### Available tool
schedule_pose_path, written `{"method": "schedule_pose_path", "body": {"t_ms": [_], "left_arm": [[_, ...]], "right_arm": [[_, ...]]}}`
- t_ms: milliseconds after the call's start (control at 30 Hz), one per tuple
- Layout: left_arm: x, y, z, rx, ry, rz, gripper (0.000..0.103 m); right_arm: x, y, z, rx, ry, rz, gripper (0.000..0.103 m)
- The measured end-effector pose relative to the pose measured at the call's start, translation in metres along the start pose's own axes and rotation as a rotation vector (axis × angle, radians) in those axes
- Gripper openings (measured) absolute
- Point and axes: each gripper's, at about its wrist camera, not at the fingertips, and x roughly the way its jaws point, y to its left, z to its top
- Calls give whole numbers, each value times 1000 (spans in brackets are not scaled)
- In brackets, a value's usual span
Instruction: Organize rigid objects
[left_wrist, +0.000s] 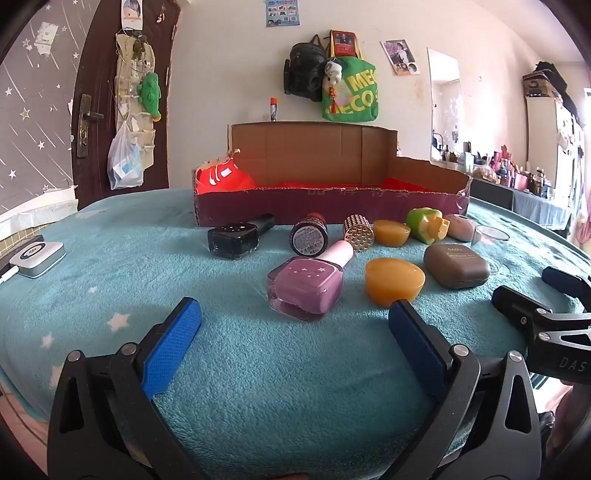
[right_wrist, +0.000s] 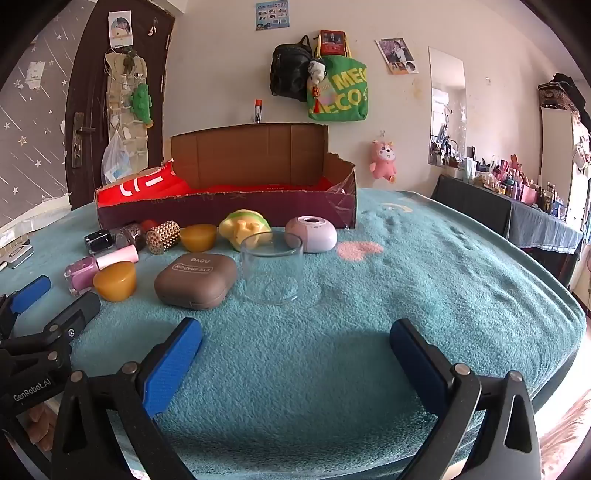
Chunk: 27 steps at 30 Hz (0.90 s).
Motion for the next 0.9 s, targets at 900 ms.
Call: {"method": "schedule_pose_path", "body": {"t_ms": [900], "left_arm": [[0,0,0,-3,7,-1,103]], "right_arm": [[0,0,0,-3,0,-2,103]]}}
